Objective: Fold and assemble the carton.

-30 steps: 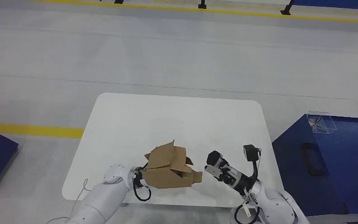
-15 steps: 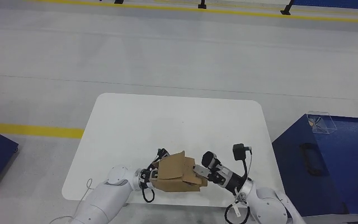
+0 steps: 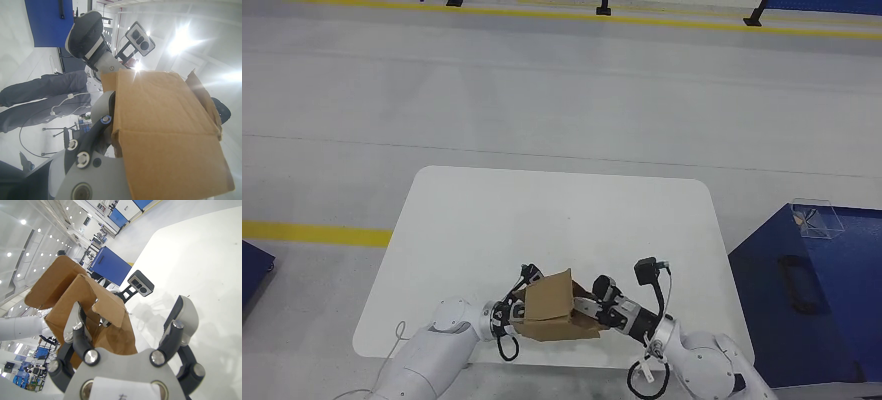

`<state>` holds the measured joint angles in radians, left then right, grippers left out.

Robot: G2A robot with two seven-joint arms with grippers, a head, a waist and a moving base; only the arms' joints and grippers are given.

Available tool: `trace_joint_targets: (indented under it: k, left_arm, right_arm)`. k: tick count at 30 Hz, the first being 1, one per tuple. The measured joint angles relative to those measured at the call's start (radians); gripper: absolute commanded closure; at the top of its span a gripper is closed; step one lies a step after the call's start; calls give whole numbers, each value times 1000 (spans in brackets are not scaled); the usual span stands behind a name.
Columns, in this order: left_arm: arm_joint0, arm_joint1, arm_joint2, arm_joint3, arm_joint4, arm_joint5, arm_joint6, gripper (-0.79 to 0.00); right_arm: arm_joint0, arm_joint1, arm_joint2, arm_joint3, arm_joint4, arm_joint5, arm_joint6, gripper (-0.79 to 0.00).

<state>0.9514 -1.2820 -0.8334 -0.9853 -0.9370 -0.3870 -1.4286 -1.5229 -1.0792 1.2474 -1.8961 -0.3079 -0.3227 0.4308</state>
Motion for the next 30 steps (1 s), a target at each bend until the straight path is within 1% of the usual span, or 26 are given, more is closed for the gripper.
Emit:
trace_joint_targets:
  k: [5,9,13,16,20,25,30]
  left_arm:
    - [2,1,-5,-4,7,1,10,0]
    - [27,15,-53,-42,56,-37,117,0]
    - [68,25,-105,-79,88,-115,215,0]
    - [87,25,-113,-97,141,-161,294,0]
    - [97,20,-103,-117,198,-181,362,0]
    - [101,16,-98,-133,249,-195,403,0]
    - [110,12,-95,-152,273,-196,423,0]
  right_arm:
    - [-24,6,51,-11,26,-24,-8,-785]
    - [-63,13,117,-28,55,-72,-30,-785]
    - [-127,21,190,-50,87,-148,-29,-785]
    - [-152,24,212,-50,65,-149,-29,-785]
    - [-127,18,172,-30,-12,-93,-49,-785]
    - [-63,3,76,4,-160,1,-117,-785]
    - [-20,-11,-4,29,-248,43,-165,-785]
